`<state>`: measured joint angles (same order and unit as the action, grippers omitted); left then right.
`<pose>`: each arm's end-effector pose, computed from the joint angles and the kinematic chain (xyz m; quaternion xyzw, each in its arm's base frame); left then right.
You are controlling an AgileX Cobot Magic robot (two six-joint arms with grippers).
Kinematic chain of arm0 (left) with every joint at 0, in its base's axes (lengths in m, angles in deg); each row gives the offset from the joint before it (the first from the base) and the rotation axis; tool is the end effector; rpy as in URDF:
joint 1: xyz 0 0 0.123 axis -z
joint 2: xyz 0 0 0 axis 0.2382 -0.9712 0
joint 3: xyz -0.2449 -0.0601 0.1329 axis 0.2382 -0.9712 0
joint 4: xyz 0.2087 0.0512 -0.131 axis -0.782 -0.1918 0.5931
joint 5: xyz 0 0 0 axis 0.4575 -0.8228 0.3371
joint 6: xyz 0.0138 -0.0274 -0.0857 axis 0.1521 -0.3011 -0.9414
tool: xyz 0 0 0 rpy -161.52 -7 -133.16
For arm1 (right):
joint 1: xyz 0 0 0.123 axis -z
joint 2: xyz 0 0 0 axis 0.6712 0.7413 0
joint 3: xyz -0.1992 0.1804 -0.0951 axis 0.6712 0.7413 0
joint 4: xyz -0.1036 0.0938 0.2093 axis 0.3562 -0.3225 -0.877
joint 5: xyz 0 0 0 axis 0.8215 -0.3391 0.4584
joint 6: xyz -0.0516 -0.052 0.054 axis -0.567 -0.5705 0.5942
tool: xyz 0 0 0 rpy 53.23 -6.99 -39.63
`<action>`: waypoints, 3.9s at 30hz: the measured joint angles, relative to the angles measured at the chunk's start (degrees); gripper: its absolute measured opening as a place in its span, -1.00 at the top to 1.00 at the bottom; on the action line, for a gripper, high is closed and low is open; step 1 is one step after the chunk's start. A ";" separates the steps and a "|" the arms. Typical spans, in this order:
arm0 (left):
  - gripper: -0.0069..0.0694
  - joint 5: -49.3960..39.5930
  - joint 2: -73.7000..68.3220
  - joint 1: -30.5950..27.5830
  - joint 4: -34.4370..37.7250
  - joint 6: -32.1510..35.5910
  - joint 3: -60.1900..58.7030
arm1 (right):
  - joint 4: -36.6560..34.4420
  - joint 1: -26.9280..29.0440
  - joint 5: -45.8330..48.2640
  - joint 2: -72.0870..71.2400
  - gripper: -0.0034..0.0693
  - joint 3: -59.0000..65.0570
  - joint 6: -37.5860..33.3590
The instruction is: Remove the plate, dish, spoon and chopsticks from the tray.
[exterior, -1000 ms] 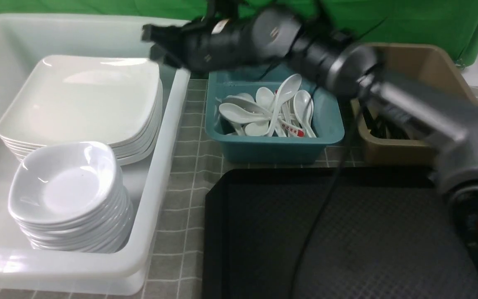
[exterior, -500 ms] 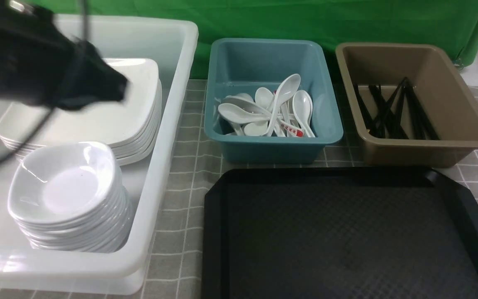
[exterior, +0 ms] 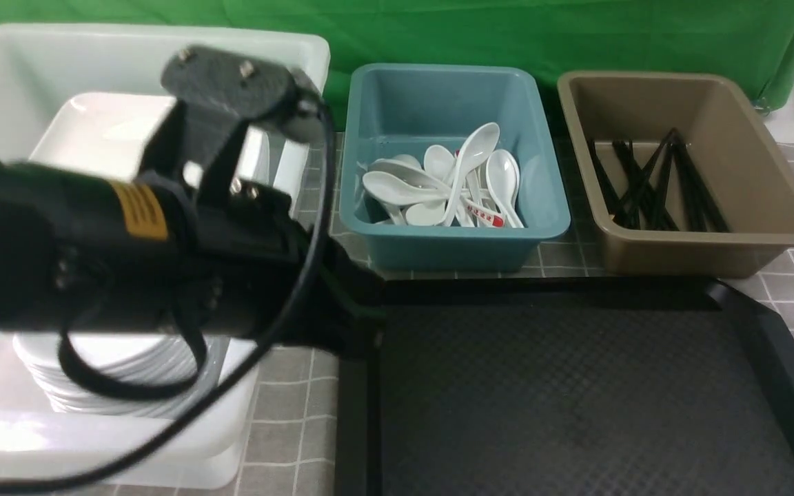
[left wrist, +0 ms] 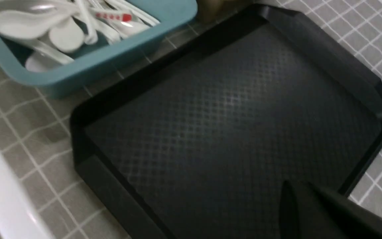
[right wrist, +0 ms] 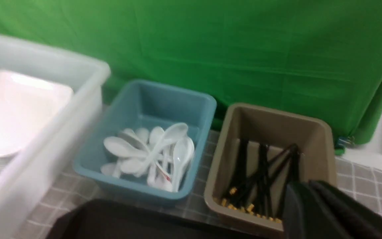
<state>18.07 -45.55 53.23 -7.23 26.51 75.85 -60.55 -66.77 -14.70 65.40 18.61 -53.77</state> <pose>0.1758 -0.1643 0.3355 0.2838 0.8522 -0.2409 0.3677 0.0822 0.0236 0.4770 -0.1056 0.7430 0.0961 0.6539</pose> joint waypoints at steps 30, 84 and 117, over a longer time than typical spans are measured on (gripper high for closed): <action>0.81 14.13 17.06 1.59 -2.43 -1.46 -4.03 | 0.12 -0.07 -49.98 -36.69 0.59 49.86 3.20; 0.81 29.99 65.52 -39.95 -16.90 -8.33 -54.44 | 0.12 -0.07 -49.62 -36.69 0.32 49.86 3.79; 0.81 21.96 65.58 -40.59 -16.90 -5.91 -54.89 | 0.12 -0.07 -49.62 -36.69 0.26 49.86 3.79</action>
<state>40.03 20.04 12.63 -24.13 20.60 20.96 -60.43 -66.83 -64.33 28.70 68.47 -49.99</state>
